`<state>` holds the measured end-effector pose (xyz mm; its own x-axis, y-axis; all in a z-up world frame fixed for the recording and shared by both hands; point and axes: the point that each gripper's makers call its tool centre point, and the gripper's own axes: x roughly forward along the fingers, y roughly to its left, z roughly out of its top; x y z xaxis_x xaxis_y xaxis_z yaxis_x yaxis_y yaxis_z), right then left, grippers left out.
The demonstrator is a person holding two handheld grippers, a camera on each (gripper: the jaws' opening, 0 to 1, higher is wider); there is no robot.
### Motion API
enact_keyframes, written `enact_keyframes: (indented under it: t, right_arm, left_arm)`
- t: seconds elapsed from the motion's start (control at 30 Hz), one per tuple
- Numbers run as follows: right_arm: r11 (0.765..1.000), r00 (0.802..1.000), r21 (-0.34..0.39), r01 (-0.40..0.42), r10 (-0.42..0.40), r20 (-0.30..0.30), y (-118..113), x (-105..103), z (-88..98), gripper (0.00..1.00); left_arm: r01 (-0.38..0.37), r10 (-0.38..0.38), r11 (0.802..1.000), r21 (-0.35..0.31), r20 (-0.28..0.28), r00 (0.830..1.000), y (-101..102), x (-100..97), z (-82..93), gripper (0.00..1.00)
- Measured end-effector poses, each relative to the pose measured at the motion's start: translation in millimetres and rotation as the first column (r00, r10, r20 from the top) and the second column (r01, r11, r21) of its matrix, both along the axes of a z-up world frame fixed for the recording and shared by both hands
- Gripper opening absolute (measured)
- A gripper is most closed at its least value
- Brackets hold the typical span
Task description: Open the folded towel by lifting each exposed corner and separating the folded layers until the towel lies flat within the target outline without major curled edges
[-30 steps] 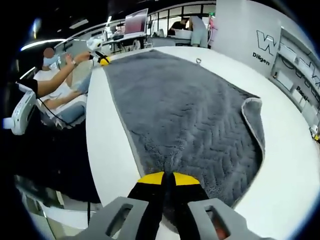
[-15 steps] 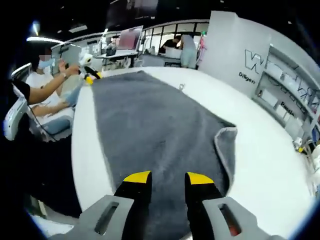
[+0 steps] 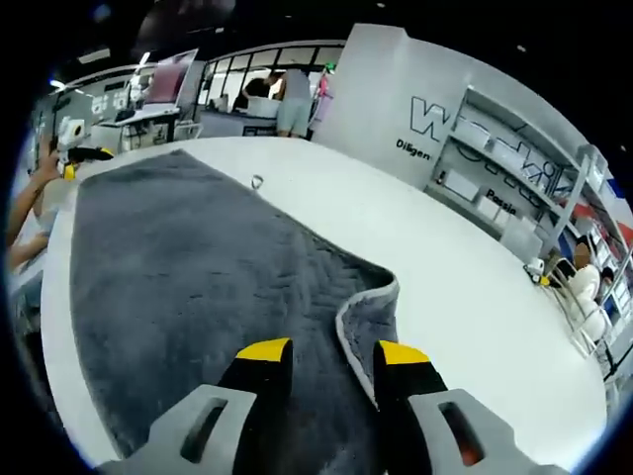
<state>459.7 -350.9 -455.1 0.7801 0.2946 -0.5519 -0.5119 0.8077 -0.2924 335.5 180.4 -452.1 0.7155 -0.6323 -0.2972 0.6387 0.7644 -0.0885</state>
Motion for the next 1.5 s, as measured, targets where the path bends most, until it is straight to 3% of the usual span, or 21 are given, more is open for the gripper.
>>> enact_keyframes:
  t: [0.17,0.3,0.37,0.43,0.5,0.6,0.83,0.97,1.07,1.17,1.33,1.5]
  right_arm:
    - [0.998,0.998,0.018,0.058,-0.058,-0.002,8.6,27.0,-13.0,0.29]
    - [0.992,0.994,0.061,0.112,-0.111,-0.017,10.8,42.8,-20.1,0.28]
    - [0.992,0.992,0.024,0.127,-0.127,-0.003,7.7,44.9,-21.9,0.22]
    - [0.991,0.993,-0.062,0.12,-0.119,0.024,0.8,47.1,-22.7,0.07]
    - [0.991,0.993,-0.059,0.116,-0.115,0.026,0.0,47.7,-22.6,0.0]
    - [0.991,0.992,-0.06,0.123,-0.12,0.044,-6.5,48.7,-16.6,0.0]
    - [0.967,0.973,-0.151,0.204,-0.184,0.137,-45.6,60.3,13.7,0.0]
    - [0.936,0.96,-0.238,0.259,-0.224,0.167,-72.8,75.9,19.5,0.0]
    - [0.925,0.96,-0.273,0.265,-0.226,0.167,-80.0,87.1,15.8,0.0]
    - [0.895,0.959,-0.352,0.274,-0.228,0.167,-88.1,97.1,10.6,0.0]
    - [0.889,0.963,-0.371,0.269,-0.244,0.113,-89.3,104.1,-13.3,0.01]
    - [0.874,0.948,-0.367,0.317,-0.297,0.113,-101.8,102.4,-27.6,0.26]
  left_arm:
    - [-0.014,0.015,1.0,0.027,-0.019,1.0,-2.2,0.9,-11.6,0.99]
    - [-0.007,0.007,1.0,0.018,0.019,1.0,-9.1,-2.3,-4.6,0.99]
    - [-0.002,0.001,1.0,0.014,0.023,1.0,-11.5,-4.3,-2.3,0.99]
    - [-0.001,0.001,1.0,0.001,0.025,1.0,-13.1,-5.4,0.0,0.99]
    - [0.011,-0.011,1.0,-0.003,0.029,1.0,-15.2,-7.0,1.0,0.99]
    - [0.015,-0.015,1.0,0.0,0.026,1.0,-14.6,-5.0,-3.0,0.99]
    - [0.02,-0.019,0.998,-0.054,0.027,0.999,-18.2,-5.7,2.6,0.97]
    - [0.022,-0.02,0.998,-0.053,0.036,0.999,-20.8,-6.8,6.1,0.98]
    - [0.025,-0.023,0.998,-0.051,0.036,0.999,-24.6,-7.5,6.1,0.98]
    - [0.022,-0.021,0.999,-0.038,0.038,0.999,-28.2,-6.3,4.0,0.98]
    - [0.03,-0.028,0.999,-0.042,0.039,0.999,-33.5,-7.3,5.1,0.98]
    - [0.02,-0.019,0.999,-0.039,0.022,1.0,-34.0,-7.8,6.5,0.98]
